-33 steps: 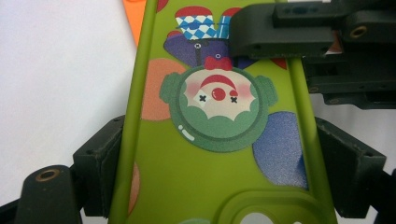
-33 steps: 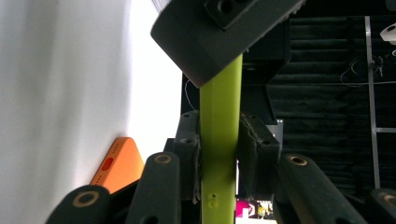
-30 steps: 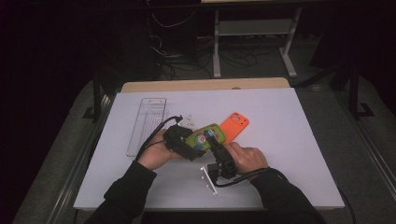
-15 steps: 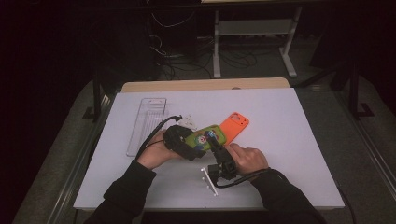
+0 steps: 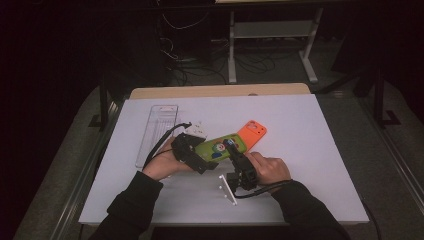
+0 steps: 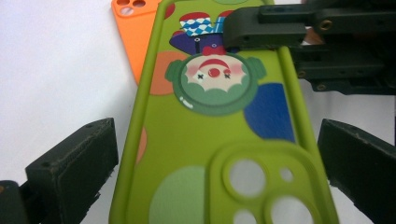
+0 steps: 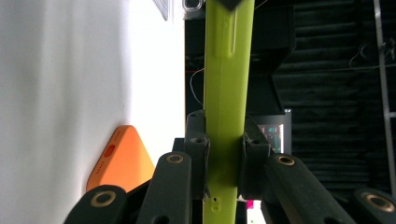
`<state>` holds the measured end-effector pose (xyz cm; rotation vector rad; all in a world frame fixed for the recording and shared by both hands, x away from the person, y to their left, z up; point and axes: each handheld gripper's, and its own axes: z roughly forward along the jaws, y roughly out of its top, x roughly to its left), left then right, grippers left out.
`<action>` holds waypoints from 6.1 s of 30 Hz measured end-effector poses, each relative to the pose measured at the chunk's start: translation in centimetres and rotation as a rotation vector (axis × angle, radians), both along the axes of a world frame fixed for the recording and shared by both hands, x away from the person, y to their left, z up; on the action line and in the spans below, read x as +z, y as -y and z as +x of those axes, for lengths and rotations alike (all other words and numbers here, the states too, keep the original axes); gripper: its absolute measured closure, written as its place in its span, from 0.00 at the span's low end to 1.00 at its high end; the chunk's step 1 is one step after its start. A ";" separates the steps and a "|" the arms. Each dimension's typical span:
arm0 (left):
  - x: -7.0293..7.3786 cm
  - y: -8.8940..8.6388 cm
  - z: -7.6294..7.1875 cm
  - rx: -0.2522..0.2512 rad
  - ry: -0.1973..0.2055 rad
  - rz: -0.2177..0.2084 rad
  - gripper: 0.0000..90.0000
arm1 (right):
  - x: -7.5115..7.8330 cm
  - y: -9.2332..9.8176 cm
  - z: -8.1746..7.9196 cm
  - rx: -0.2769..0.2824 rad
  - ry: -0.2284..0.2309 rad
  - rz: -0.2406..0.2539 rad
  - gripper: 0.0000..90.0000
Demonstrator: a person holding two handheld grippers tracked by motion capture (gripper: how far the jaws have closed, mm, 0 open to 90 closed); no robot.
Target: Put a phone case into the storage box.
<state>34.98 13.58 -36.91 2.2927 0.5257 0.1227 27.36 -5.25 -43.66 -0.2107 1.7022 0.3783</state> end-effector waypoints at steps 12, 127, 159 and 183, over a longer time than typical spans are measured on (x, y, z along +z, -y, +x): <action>0.4 -1.9 0.7 0.034 0.022 -0.025 0.00 | 0.7 1.5 1.0 -0.076 -0.127 0.085 0.84; 0.4 -0.2 1.2 0.213 0.014 -0.366 0.00 | 3.2 1.3 2.4 -0.073 -1.113 1.091 0.84; 0.3 0.2 0.9 0.252 0.009 -0.408 0.13 | 2.7 0.8 2.3 -0.090 -1.104 1.043 0.84; 1.7 -0.1 1.6 0.300 0.114 -0.385 0.16 | 3.2 5.0 2.3 -0.166 -1.102 0.972 0.36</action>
